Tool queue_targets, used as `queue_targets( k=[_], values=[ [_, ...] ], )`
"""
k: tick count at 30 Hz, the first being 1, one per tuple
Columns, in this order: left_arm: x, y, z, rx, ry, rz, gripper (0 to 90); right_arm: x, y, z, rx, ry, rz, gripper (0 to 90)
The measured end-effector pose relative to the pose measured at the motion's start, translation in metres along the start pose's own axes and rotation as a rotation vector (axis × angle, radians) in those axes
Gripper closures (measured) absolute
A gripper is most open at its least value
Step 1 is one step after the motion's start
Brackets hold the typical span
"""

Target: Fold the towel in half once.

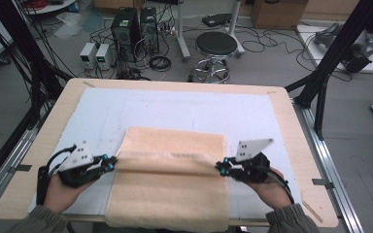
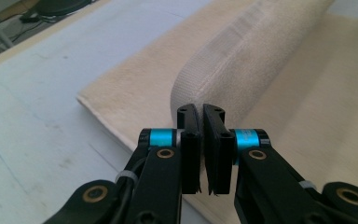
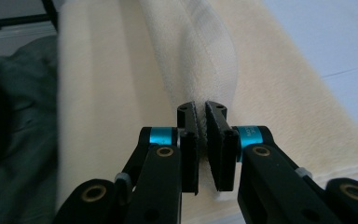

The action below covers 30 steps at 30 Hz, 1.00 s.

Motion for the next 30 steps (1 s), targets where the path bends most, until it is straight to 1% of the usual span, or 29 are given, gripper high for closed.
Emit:
queue_targets(
  k=[2,3,4,5,6,7,8,9,11,12,14,16,17,18,19,20,22,23,24,25,26,27,28,30],
  values=[
    [-0.008,-0.012,-0.018,-0.026,0.007,0.009,85.1,-0.009,-0.004,0.019,0.024,0.008,-0.005,84.0],
    [-0.012,-0.018,-0.026,-0.042,0.01,0.019,84.9,-0.013,-0.005,0.029,0.05,0.008,-0.011,83.8],
    [-0.016,-0.022,-0.032,-0.059,0.01,0.027,84.3,-0.016,-0.005,0.039,0.079,0.004,0.002,82.5],
    [-0.019,-0.026,-0.037,-0.079,0.006,0.041,82.1,-0.019,-0.005,0.047,0.092,-0.004,0.007,80.1],
    [-0.021,-0.027,-0.04,-0.089,-0.003,0.048,76.8,-0.021,-0.006,0.053,0.102,-0.002,0.002,77.4],
    [-0.022,-0.029,-0.041,-0.089,-0.002,0.053,70.9,-0.023,-0.007,0.056,0.112,-0.004,-0.002,75.2],
    [-0.022,-0.03,-0.041,-0.086,0.008,0.048,68.4,-0.024,-0.008,0.056,0.108,-0.004,-0.005,72.9],
    [-0.02,-0.029,-0.04,-0.085,0.008,0.04,66.9,-0.024,-0.008,0.054,0.1,0.01,-0.013,70.8],
    [-0.017,-0.024,-0.034,-0.07,0.007,0.033,62.5,-0.023,-0.009,0.043,0.09,0.042,-0.033,66.2],
    [-0.015,-0.02,-0.03,-0.063,0.005,0.03,60.6,-0.023,-0.009,0.036,0.072,0.057,-0.033,63.9],
    [-0.011,-0.01,-0.019,-0.047,0.003,0.029,57.9,-0.022,-0.006,0.021,0.038,0.069,-0.028,61.1],
    [-0.008,0.002,-0.008,-0.022,-0.003,0.022,53.3,-0.02,-0.001,0.006,0.004,0.088,-0.011,57.3],
    [-0.006,0.009,-0.003,-0.016,-0.015,0.019,51.8,-0.02,0.002,-0.002,-0.008,0.099,-0.007,56.1],
    [-0.005,0.015,0.003,-0.005,-0.02,0.019,50.2,-0.019,0.005,-0.01,-0.02,0.1,-0.006,54.6],
    [-0.004,0.022,0.009,0.005,-0.023,0.023,48.9,-0.018,0.008,-0.017,-0.033,0.113,-0.011,52.7],
    [-0.003,0.029,0.015,0.016,-0.034,0.022,47.7,-0.018,0.011,-0.024,-0.041,0.122,-0.005,51.2],
    [0.0,0.043,0.028,0.025,-0.043,0.031,46.1,-0.017,0.018,-0.037,-0.076,0.12,0.019,48.4],
    [0.002,0.051,0.034,0.031,-0.051,0.039,46.0,-0.018,0.023,-0.044,-0.084,0.128,0.019,47.4],
    [0.003,0.058,0.04,0.039,-0.065,0.04,45.3,-0.019,0.027,-0.05,-0.09,0.136,0.034,45.7],
    [0.004,0.065,0.046,0.05,-0.076,0.049,44.8,-0.02,0.031,-0.055,-0.103,0.143,0.047,44.4],
    [0.004,0.072,0.051,0.055,-0.099,0.054,43.6,-0.022,0.034,-0.061,-0.116,0.149,0.057,43.1],
    [0.004,0.078,0.056,0.065,-0.112,0.06,43.0,-0.024,0.038,-0.066,-0.12,0.159,0.063,41.2],
    [0.005,0.084,0.061,0.08,-0.11,0.071,43.0,-0.026,0.041,-0.071,-0.132,0.172,0.068,40.1],
    [0.004,0.094,0.07,0.104,-0.127,0.081,43.0,-0.03,0.045,-0.08,-0.149,0.177,0.069,39.5]
  ],
)
Point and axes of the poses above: each handheld gripper's, and its own axes: y roughly forward along the jaws, x roughly out of its top, z roughly to its left, the point moved 3 cm from there along y, roughly forward along the jaws, and after that the axes turned 3 degrees about -z, right-handed, at the moved point
